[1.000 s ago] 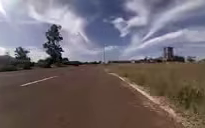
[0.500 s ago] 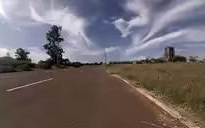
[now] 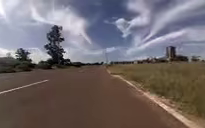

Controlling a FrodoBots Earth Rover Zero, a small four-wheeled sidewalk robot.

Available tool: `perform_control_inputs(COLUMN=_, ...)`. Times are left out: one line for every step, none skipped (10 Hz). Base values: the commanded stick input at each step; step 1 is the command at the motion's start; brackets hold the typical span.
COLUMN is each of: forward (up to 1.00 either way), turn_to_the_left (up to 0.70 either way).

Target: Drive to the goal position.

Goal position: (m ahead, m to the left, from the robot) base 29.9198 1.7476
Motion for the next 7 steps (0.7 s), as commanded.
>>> perform_control_inputs(forward=1.0, turn_to_the_left=0.0)
perform_control_inputs(forward=1.0, turn_to_the_left=0.0)
perform_control_inputs(forward=1.0, turn_to_the_left=0.0)
perform_control_inputs(forward=1.0, turn_to_the_left=0.0)
perform_control_inputs(forward=1.0, turn_to_the_left=0.0)
perform_control_inputs(forward=1.0, turn_to_the_left=0.0)
perform_control_inputs(forward=1.0, turn_to_the_left=0.0)
